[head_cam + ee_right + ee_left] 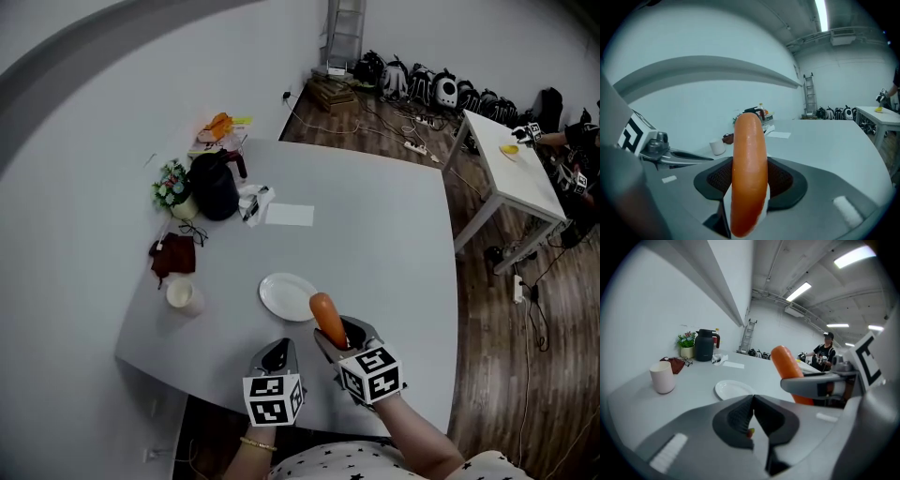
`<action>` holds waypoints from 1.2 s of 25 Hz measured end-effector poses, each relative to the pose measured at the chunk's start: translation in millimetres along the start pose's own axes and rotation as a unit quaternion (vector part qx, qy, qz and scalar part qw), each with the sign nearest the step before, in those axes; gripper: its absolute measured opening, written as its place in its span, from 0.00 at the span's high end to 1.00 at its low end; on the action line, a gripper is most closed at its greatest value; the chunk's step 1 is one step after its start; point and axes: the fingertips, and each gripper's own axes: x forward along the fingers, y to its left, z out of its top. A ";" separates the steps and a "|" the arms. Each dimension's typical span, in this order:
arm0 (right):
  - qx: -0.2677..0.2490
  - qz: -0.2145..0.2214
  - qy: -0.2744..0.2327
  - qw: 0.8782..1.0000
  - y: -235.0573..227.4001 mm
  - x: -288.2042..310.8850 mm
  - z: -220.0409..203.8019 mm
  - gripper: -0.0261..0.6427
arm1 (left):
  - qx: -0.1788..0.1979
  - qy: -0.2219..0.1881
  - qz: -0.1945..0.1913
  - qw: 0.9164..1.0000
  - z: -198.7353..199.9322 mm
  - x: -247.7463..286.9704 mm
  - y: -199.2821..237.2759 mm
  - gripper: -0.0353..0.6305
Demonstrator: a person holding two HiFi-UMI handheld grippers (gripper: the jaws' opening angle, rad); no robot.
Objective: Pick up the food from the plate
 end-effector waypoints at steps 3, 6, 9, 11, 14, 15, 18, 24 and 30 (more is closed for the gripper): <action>0.010 -0.006 -0.012 1.000 0.6 -23.1 -3.2 0.66 | 0.007 0.001 -0.005 1.000 -1.5 -1.8 -8.0 0.94; 0.012 0.000 -0.012 1.000 2.8 -34.6 -4.3 0.66 | 0.012 -0.006 -0.011 1.000 3.3 -6.2 -17.7 0.94; 0.011 -0.002 -0.015 1.000 6.2 -39.9 -7.2 0.66 | 0.021 -0.008 -0.016 1.000 3.5 -9.4 -24.6 0.94; 0.014 -0.001 -0.017 1.000 8.7 -41.9 -8.8 0.65 | 0.024 -0.008 -0.017 1.000 2.7 -10.5 -27.6 0.94; 0.009 0.006 -0.014 1.000 13.0 -45.7 -10.4 0.65 | 0.021 -0.009 -0.018 1.000 3.2 -14.3 -33.6 0.94; 0.008 0.009 -0.014 1.000 14.4 -47.3 -10.3 0.65 | 0.022 -0.010 -0.018 1.000 3.6 -16.0 -35.7 0.94; 0.008 0.015 -0.016 1.000 17.5 -50.7 -9.2 0.65 | 0.026 -0.011 -0.015 0.999 4.9 -20.3 -39.7 0.94; 0.007 0.025 -0.013 1.000 22.0 -49.6 -9.5 0.65 | 0.026 -0.013 -0.009 1.000 5.9 -22.4 -39.0 0.94; 0.002 0.031 -0.008 0.999 27.1 -50.6 -11.9 0.65 | 0.018 -0.010 -0.009 1.000 3.8 -25.0 -38.8 0.94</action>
